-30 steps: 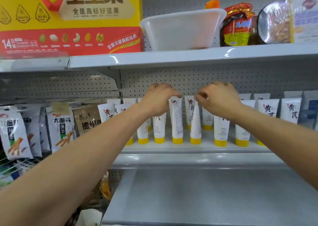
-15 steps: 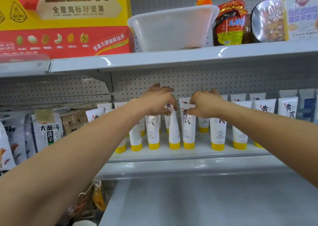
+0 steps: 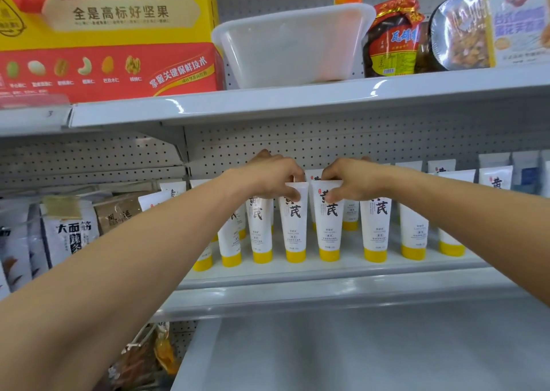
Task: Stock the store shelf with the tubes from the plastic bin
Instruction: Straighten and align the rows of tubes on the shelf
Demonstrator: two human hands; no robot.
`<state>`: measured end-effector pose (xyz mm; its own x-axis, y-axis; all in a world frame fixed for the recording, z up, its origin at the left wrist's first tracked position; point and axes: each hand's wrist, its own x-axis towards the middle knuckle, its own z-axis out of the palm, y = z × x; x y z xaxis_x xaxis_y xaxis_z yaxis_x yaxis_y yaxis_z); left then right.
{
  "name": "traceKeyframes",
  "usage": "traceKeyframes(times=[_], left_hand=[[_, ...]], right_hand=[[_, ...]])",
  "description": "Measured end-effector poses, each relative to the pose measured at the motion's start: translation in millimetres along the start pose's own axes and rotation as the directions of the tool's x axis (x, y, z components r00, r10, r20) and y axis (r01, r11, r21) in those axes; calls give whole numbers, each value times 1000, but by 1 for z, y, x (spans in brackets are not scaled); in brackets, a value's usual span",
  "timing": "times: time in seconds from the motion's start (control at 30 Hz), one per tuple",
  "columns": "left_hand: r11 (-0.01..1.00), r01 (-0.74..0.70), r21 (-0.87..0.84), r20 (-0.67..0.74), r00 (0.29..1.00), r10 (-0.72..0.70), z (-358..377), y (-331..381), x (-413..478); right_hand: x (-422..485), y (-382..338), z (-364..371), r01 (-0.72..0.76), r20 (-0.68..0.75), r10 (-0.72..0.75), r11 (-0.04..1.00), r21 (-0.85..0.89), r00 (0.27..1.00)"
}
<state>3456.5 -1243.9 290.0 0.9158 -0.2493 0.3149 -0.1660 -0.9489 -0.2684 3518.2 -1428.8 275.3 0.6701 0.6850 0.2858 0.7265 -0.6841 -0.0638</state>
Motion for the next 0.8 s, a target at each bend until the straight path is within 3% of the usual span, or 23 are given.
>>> traceKeyframes(times=[0.13,0.2,0.27,0.33,0.37,0.43,0.53,0.63,0.8], left_hand=[[999,29,-35,22,999,-28,1,4,-5],[998,54,-31,-18,998,-54,2,7,-11],[989,71,-128,-202,975,-96,2,16,-26],[932,28,-361,-440,876,-197,9,32,-52],[890,-5,-456,-515,817,-259,18,42,-67],[834,0,-551,-533,770,-352,44,62,-97],[802,114,-587,-388,829,-402,95,80,-122],[839,223,-496,-182,918,-352,122,89,-121],[870,361,-335,-63,913,-403,131,94,-104]], right_hand=[[-6,-4,3,3,-11,-3,999,-46,1000],[-13,-9,6,22,-145,-35,996,-90,989],[-28,-16,13,67,-404,-81,996,-51,911],[-50,-24,27,142,-602,-87,989,45,794],[-63,-28,38,150,-635,-57,984,94,770],[-85,-31,67,102,-600,15,982,160,800],[-99,-25,111,-4,-440,92,980,197,893],[-99,-21,130,-93,-285,136,983,160,949],[-85,-17,138,-129,-214,151,985,117,965]])
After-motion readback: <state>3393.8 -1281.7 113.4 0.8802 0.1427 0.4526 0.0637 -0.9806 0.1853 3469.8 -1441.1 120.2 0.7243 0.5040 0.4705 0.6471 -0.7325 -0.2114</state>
